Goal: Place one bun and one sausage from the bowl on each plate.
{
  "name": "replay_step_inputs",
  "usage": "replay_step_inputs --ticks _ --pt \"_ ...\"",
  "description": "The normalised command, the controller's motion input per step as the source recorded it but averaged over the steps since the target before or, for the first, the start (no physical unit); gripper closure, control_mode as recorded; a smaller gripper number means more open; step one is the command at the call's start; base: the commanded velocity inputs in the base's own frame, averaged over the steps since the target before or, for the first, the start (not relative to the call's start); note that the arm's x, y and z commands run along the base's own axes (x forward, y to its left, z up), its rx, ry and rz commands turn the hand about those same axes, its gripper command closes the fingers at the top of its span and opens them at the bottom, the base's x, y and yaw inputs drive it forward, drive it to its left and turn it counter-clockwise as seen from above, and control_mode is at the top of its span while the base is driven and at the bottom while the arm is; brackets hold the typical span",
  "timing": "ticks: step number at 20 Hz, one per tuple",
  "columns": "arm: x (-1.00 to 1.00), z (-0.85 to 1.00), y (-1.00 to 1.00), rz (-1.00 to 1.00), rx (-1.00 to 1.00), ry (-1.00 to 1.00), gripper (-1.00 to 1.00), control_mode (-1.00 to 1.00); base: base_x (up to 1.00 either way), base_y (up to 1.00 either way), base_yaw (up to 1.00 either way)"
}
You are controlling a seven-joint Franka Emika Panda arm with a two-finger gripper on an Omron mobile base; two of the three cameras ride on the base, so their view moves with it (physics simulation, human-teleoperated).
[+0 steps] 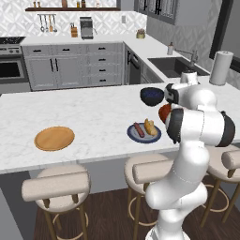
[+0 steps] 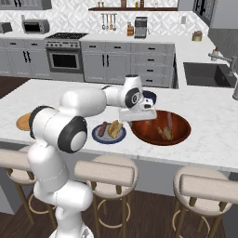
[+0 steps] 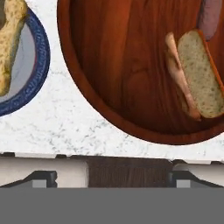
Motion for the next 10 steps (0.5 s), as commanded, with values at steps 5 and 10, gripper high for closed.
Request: replay_step_inputs --ticks 5,10 --pt "0.00 0.00 -1.00 0.00 0.00 -0.04 -1.00 -1.00 0.00 0.00 0.00" --pt "0.01 -0.21 -0.73 0.00 0.05 -0.14 -1.00 -1.00 0.00 0.00 0.00"
